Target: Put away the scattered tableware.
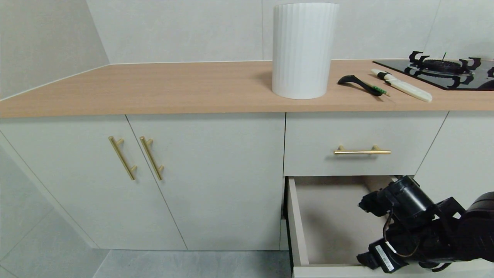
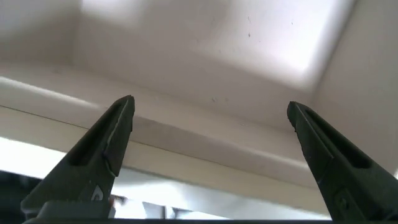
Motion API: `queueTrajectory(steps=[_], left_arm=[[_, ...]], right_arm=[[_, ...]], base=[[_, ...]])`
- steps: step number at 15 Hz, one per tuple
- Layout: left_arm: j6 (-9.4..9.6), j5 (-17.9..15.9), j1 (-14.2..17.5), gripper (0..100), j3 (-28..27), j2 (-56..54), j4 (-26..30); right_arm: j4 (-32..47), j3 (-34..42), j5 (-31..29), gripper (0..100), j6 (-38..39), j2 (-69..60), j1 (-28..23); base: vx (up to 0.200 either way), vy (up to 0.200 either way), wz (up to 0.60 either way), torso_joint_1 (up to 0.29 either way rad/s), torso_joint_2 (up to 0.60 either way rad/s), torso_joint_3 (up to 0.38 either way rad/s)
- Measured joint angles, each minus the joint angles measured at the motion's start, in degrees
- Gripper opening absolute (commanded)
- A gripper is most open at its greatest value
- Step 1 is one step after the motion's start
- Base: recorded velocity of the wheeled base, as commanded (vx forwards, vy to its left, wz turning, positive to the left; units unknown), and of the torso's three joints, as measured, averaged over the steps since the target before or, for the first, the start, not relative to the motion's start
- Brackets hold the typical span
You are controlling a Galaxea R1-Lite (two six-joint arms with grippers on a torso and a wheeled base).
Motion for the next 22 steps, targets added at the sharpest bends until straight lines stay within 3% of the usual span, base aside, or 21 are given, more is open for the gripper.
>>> queueTrajectory(steps=[4, 12, 16, 20, 22], left_arm=[[0.02, 0.0, 0.0, 100, 0.0, 0.0, 0.0], [0.02, 0.0, 0.0, 100, 0.0, 0.02, 0.0], [0.02, 0.0, 0.0, 100, 0.0, 0.0, 0.0], [0.02, 0.0, 0.0, 100, 0.0, 0.0, 0.0], [0.02, 0.0, 0.0, 100, 0.0, 0.0, 0.0]], right_arm=[[9.19, -1.33, -0.02, 100, -2.27, -1.13, 0.94], [17.41, -2.23, -0.17, 100, -5.27, -1.82, 1.44], [17.36, -3.34, -0.22, 100, -4.67, -1.77, 1.44], [13.74, -7.63, -0.22, 100, 6.24, -2.45, 1.16], [10.31, -8.55, -0.71, 100, 7.74, -4.02, 0.52]], base=[[0.0, 0.0, 0.0, 0.0, 0.0, 0.0], [0.0, 0.0, 0.0, 0.0, 0.0, 0.0], [0.0, 0.0, 0.0, 0.0, 0.0, 0.0], [0.0, 0.0, 0.0, 0.0, 0.0, 0.0], [0.0, 0.0, 0.0, 0.0, 0.0, 0.0]])
